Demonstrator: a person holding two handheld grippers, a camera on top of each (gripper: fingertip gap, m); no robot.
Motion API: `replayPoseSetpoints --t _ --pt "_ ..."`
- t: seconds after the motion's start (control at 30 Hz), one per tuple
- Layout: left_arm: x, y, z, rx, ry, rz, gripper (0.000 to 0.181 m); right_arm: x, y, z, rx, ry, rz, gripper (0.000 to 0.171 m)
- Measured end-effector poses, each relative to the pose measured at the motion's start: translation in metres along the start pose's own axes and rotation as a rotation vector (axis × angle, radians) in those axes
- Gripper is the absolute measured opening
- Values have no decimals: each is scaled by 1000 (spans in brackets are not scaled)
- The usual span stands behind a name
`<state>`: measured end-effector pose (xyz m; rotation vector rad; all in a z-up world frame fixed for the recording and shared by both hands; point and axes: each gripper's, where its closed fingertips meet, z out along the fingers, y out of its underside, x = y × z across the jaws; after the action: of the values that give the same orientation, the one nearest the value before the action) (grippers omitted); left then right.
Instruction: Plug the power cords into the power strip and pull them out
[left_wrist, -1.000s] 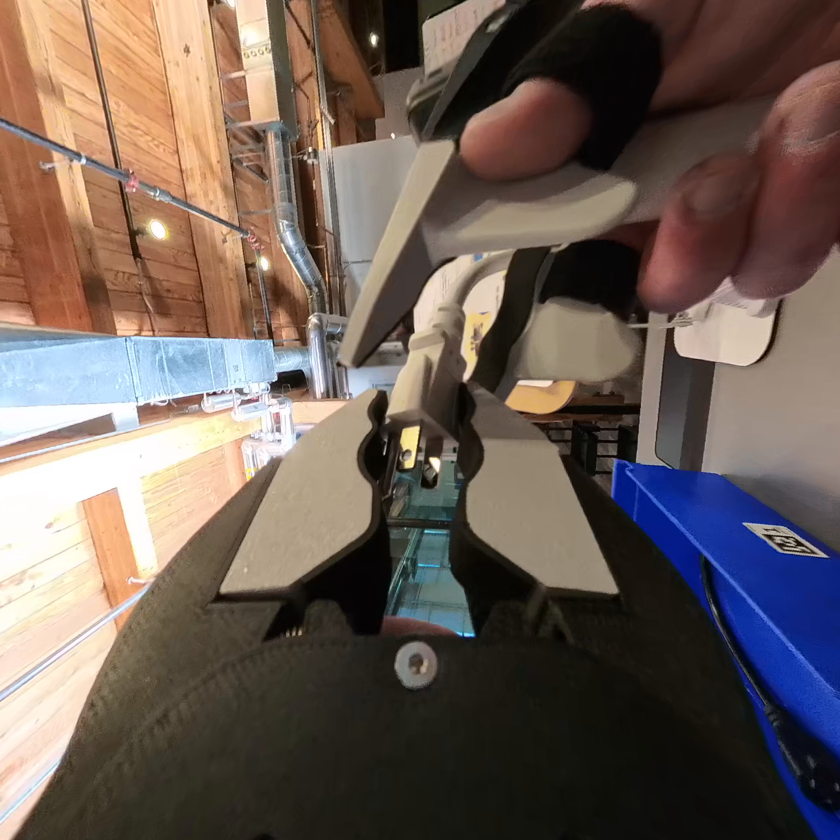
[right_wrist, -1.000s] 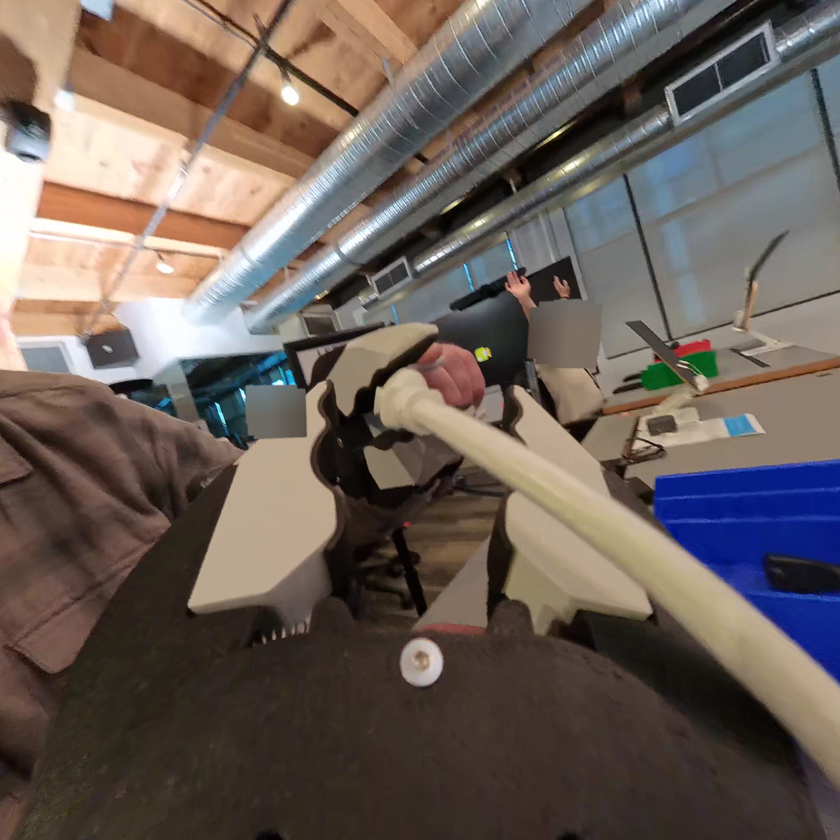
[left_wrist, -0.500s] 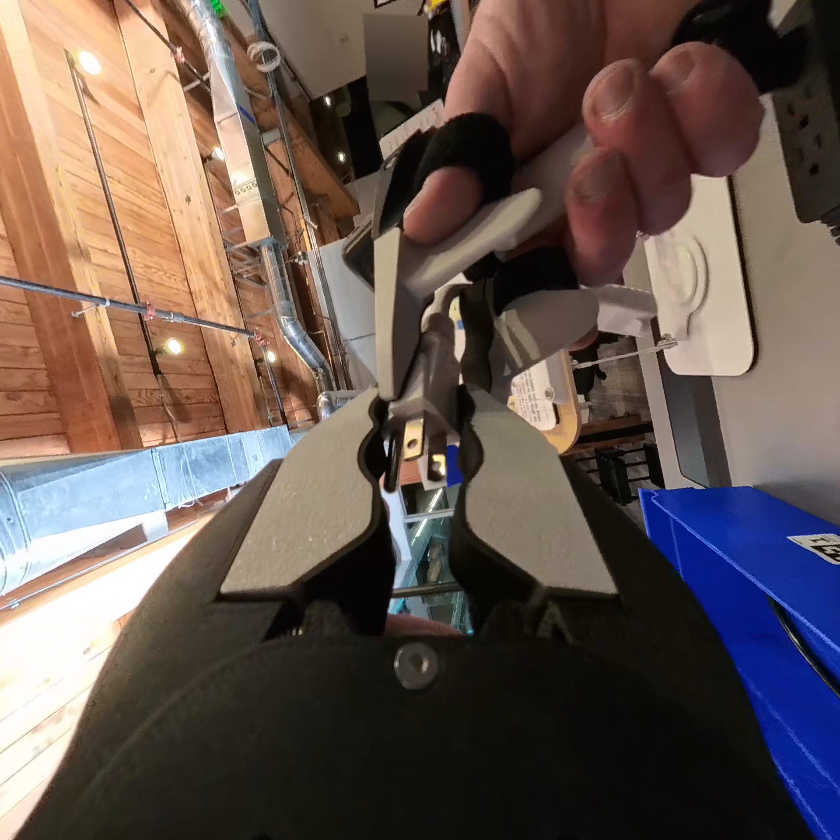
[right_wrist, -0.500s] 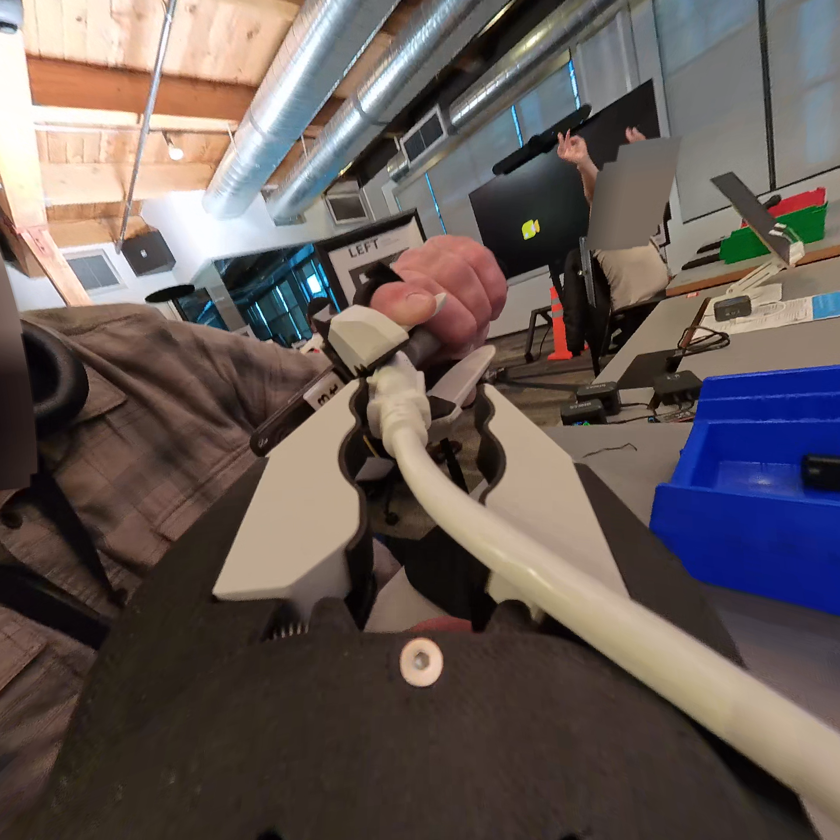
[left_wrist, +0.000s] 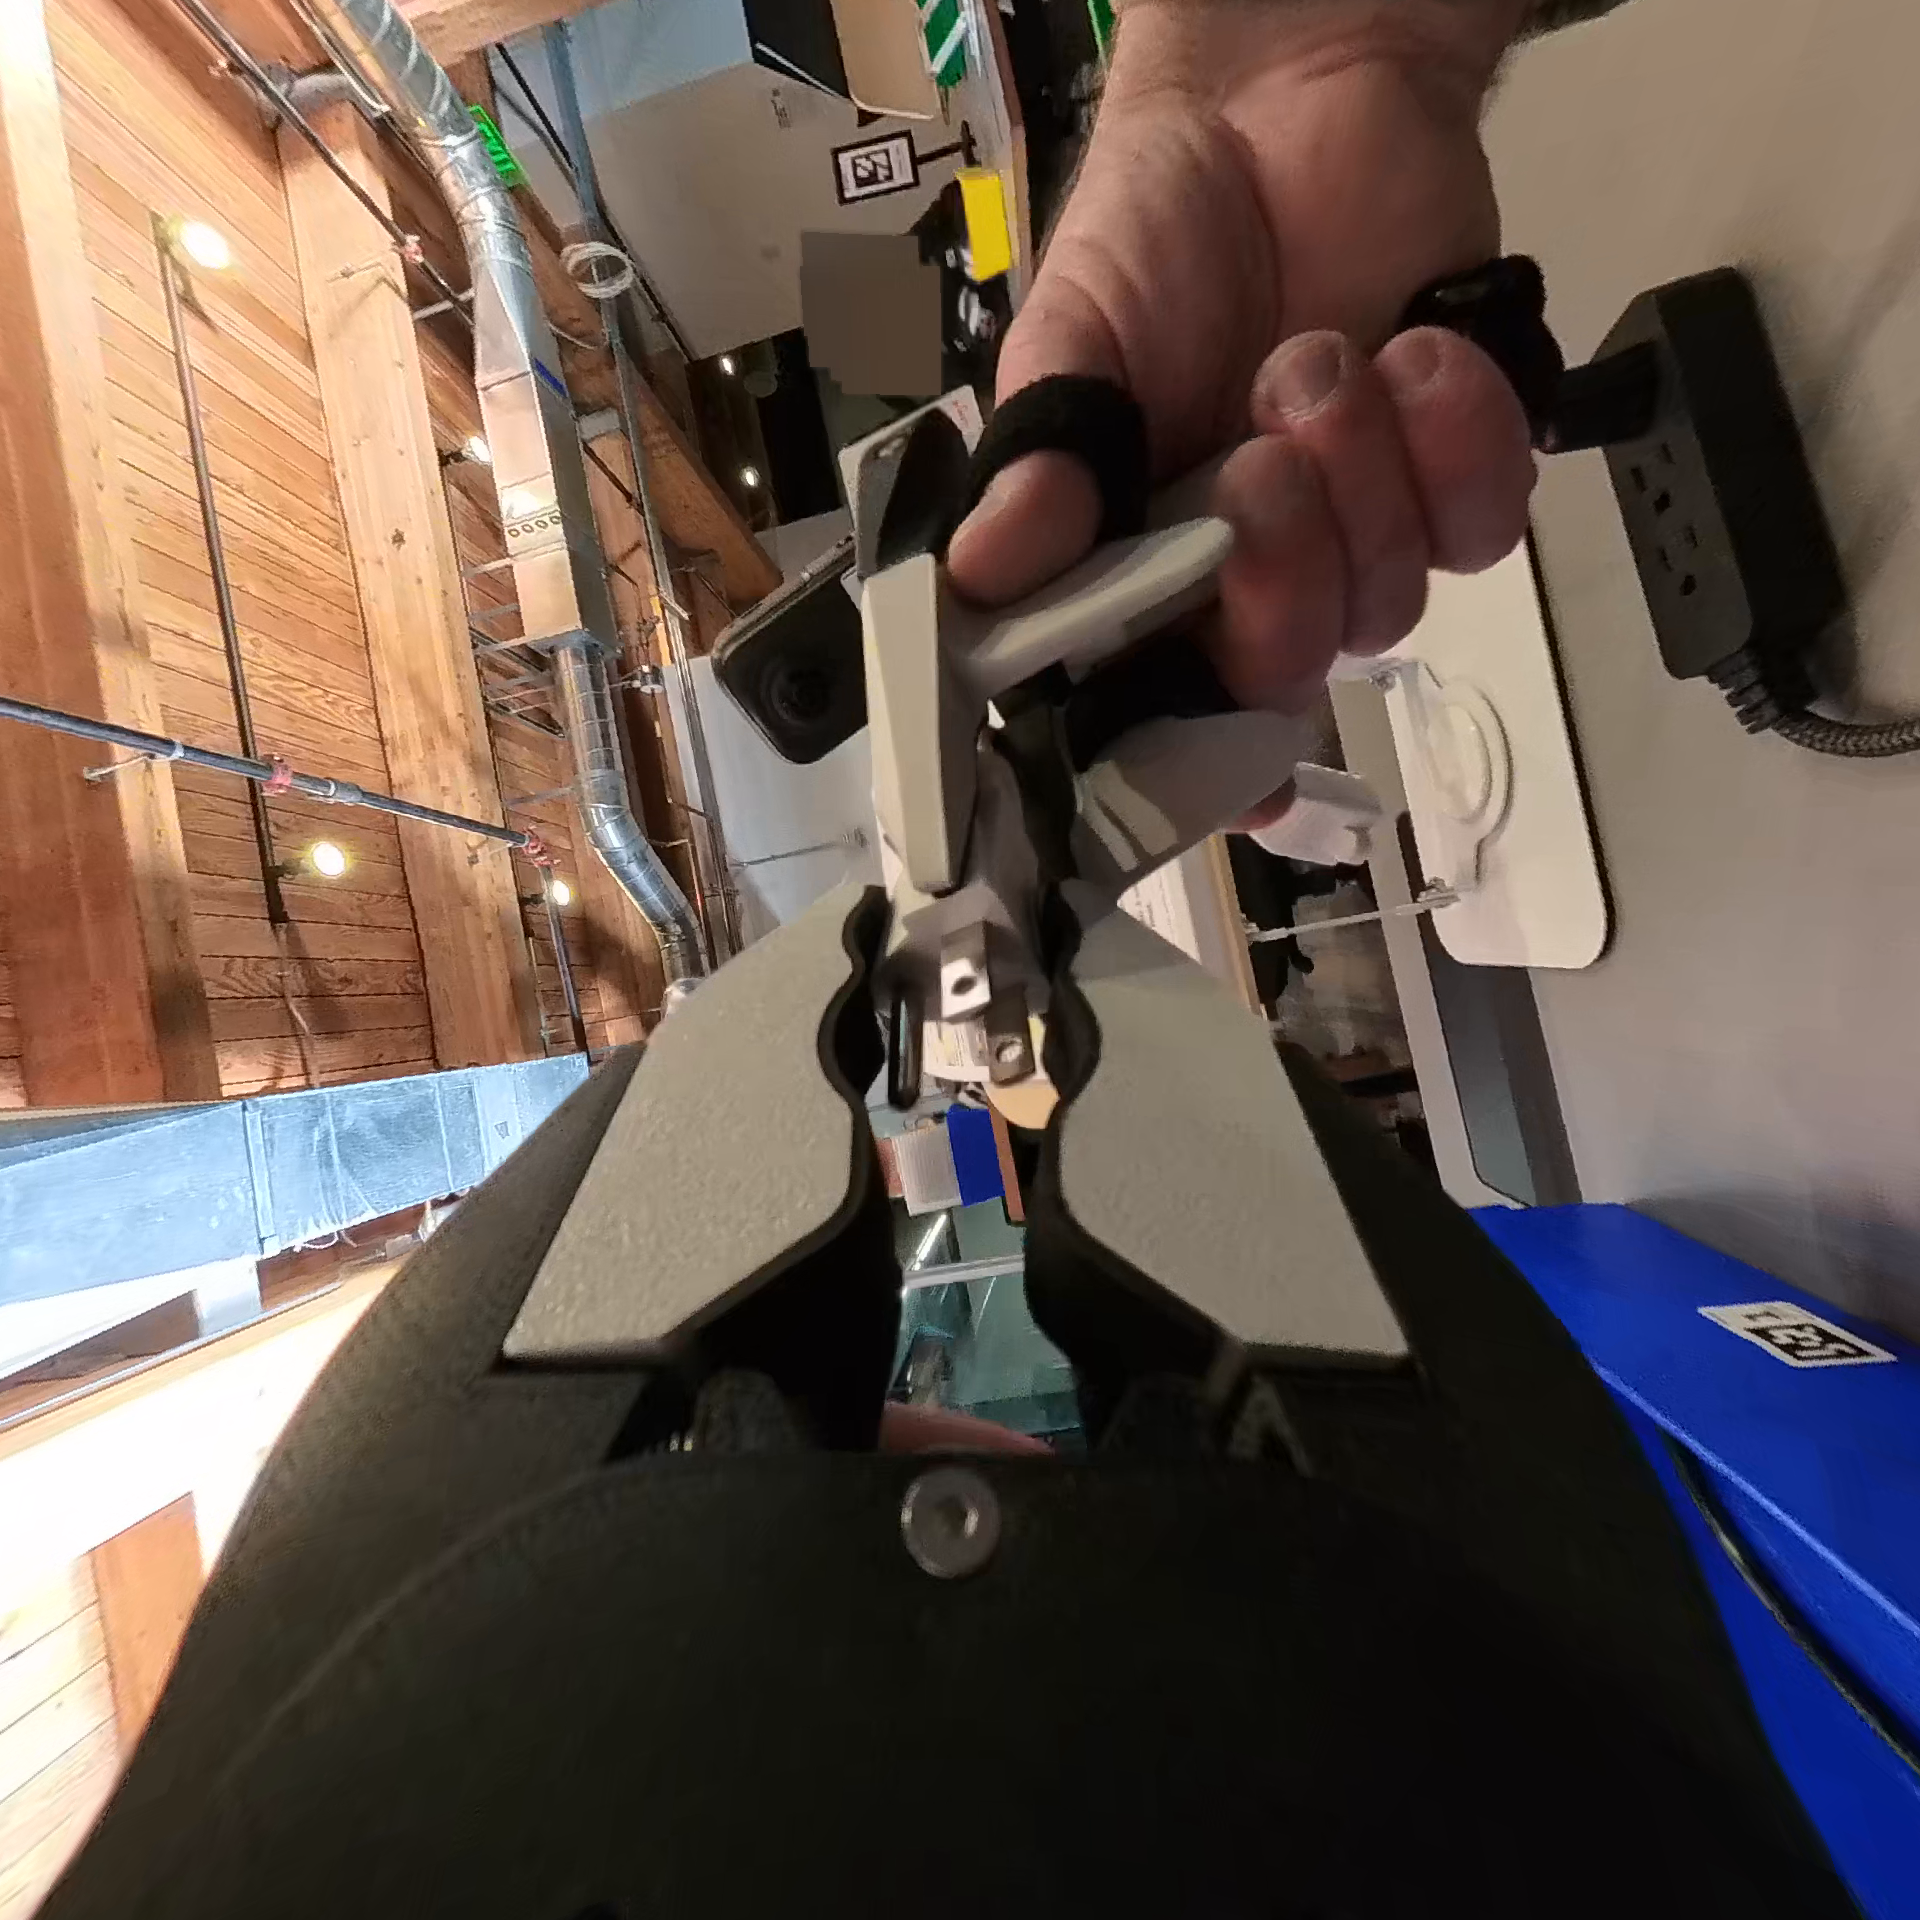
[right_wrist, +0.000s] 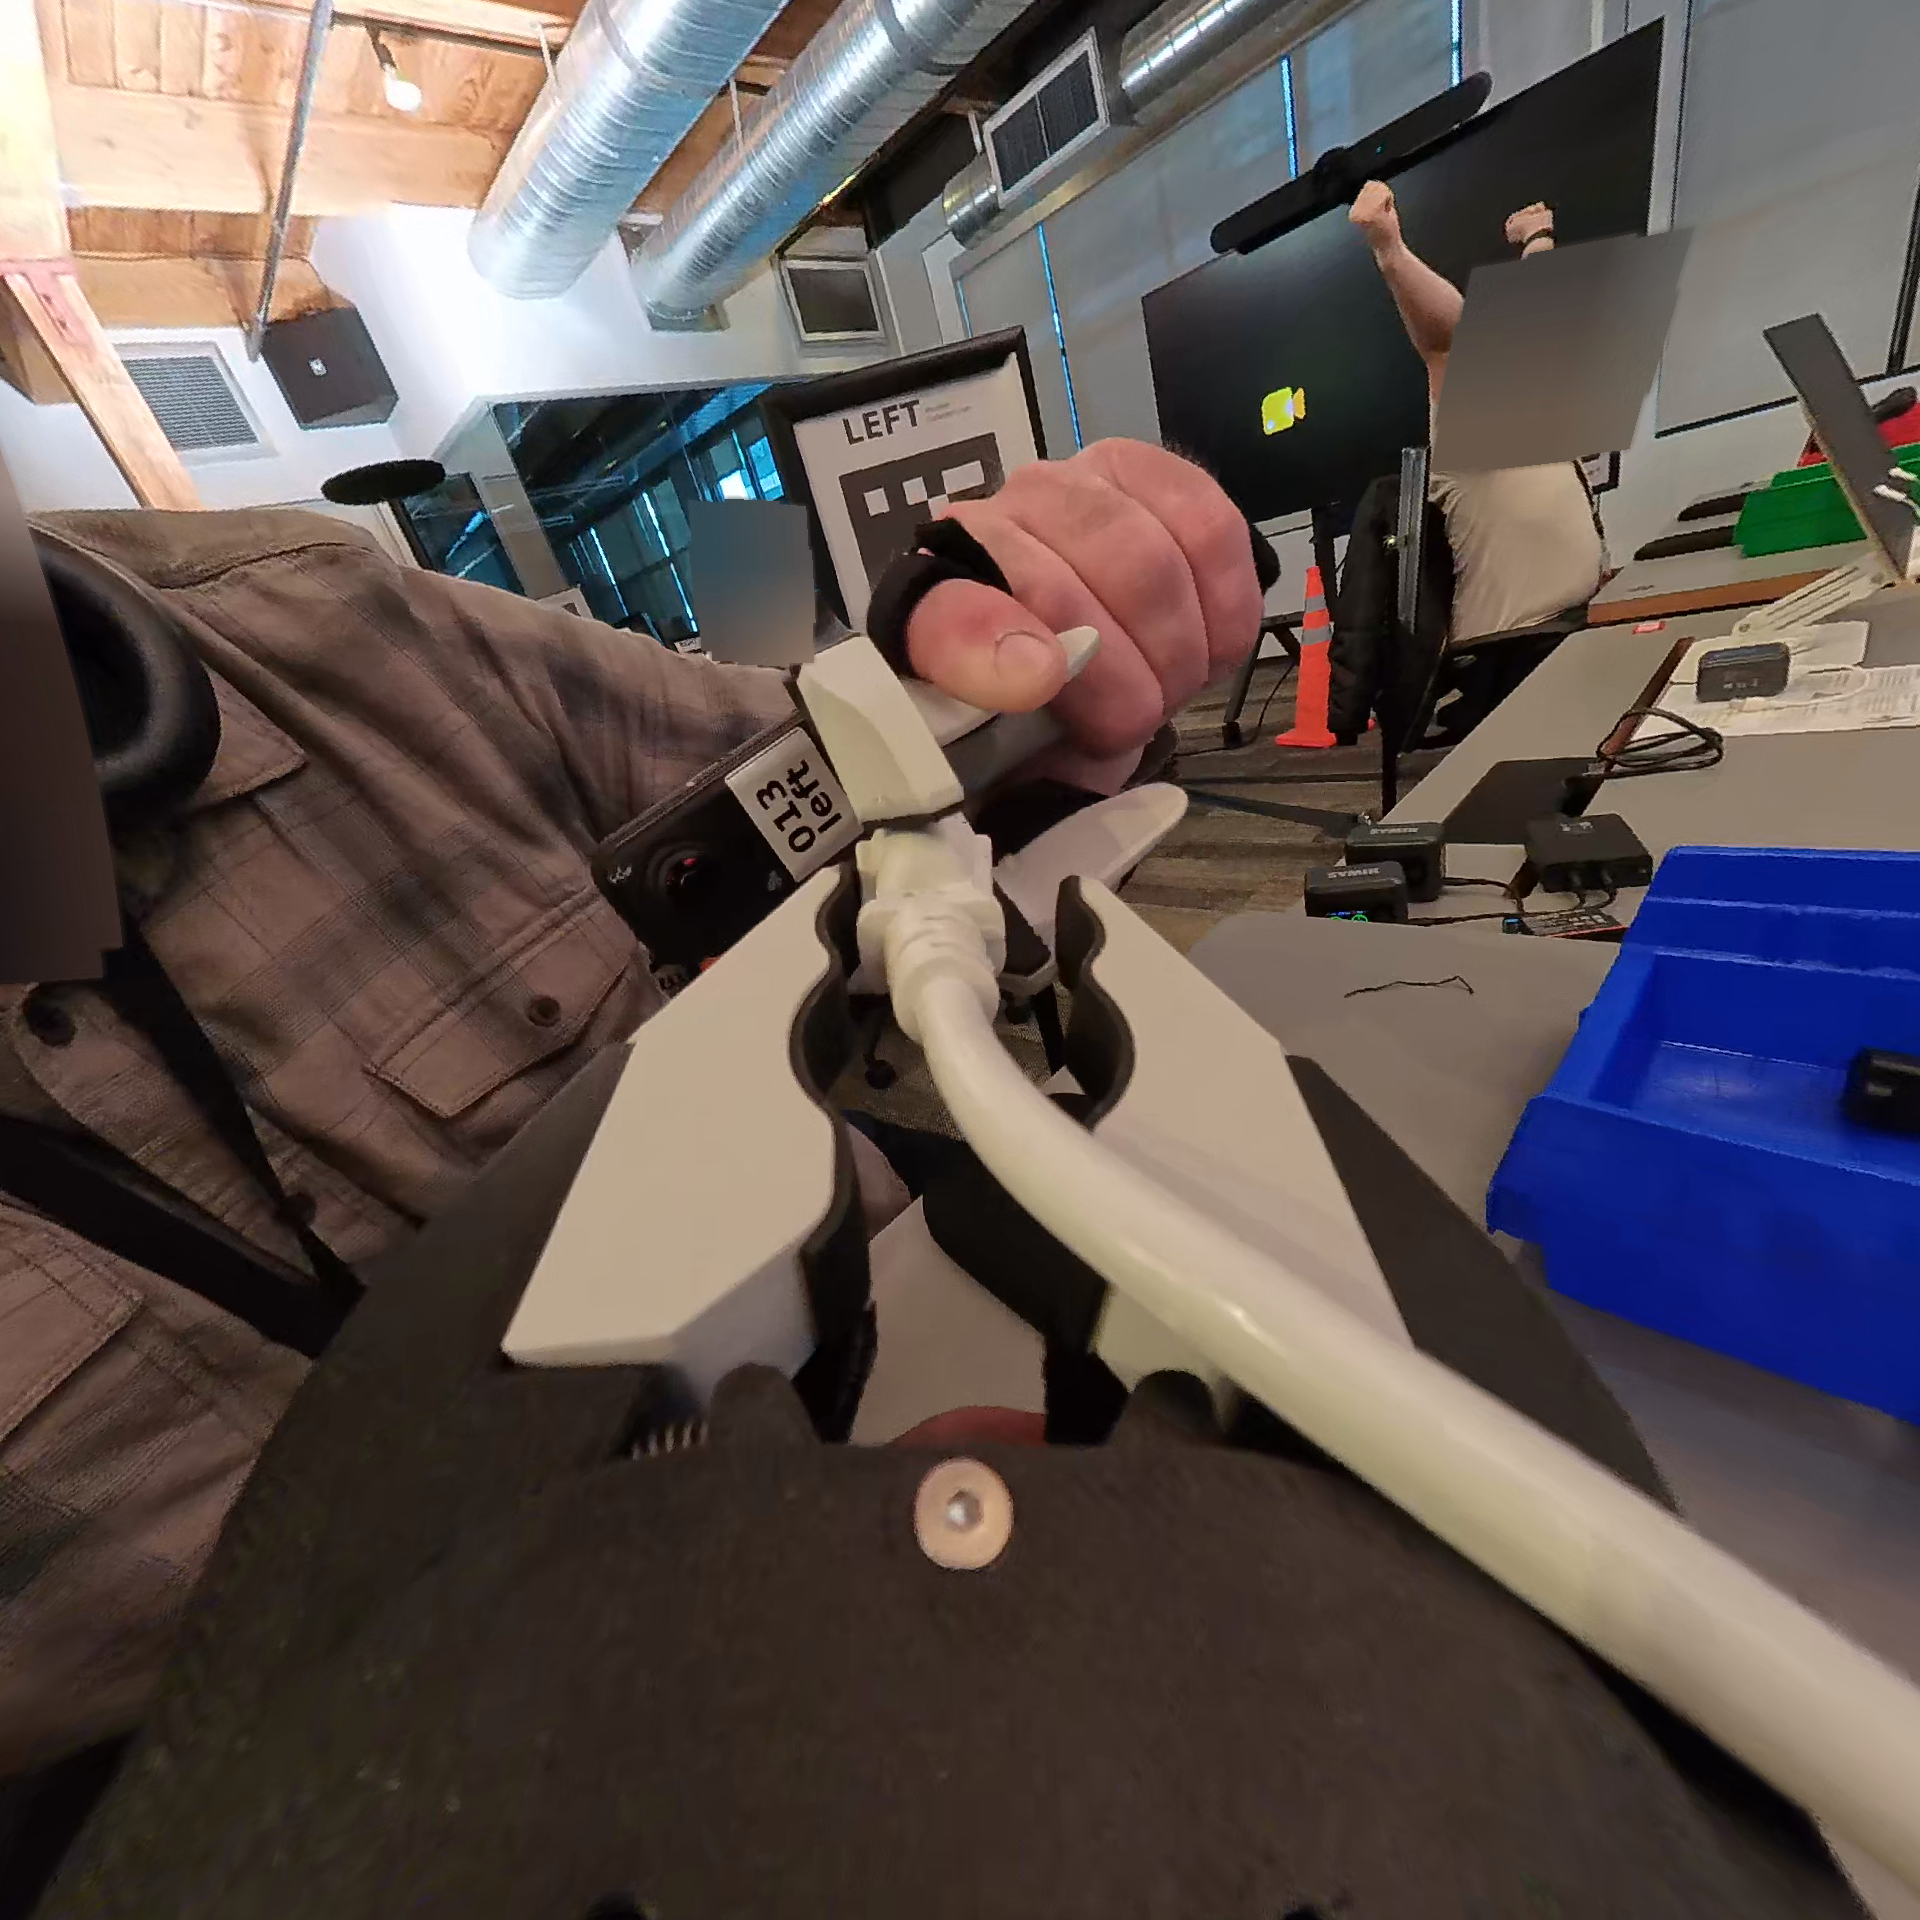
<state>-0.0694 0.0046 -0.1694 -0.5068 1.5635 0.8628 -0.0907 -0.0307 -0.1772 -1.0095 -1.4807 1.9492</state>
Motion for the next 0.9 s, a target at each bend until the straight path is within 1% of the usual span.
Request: replayPoseSetpoints --t 0.3,0.43,0.53,0.6,0.63,0.73,0.8,0.9 --pt "-10 6 0 3 -99 -79 27 -2 -12 -1 71 -2 -40 32" --pt "-11 3 1 27 -92 -105 27 -6 -13 -4 102 -49 -16 30" --pt "-9 -1 1 46 -37 -134 27 -10 -13 -6 145 -132 36 28" --pt "-7 -5 0 53 -7 -122 27 -15 -18 -10 227 -216 95 24" --pt "-5 -9 0 61 7 -102 27 -18 -20 -13 253 -259 117 28" --pt "1 -21 -4 107 62 -97 27 -27 -9 -13 224 -342 128 29" --pt "2 -30 -7 132 118 -110 27 -32 -3 -11 211 -390 126 25" --pt "7 -41 -10 170 206 -123 27 -43 11 -6 138 -451 110 25"
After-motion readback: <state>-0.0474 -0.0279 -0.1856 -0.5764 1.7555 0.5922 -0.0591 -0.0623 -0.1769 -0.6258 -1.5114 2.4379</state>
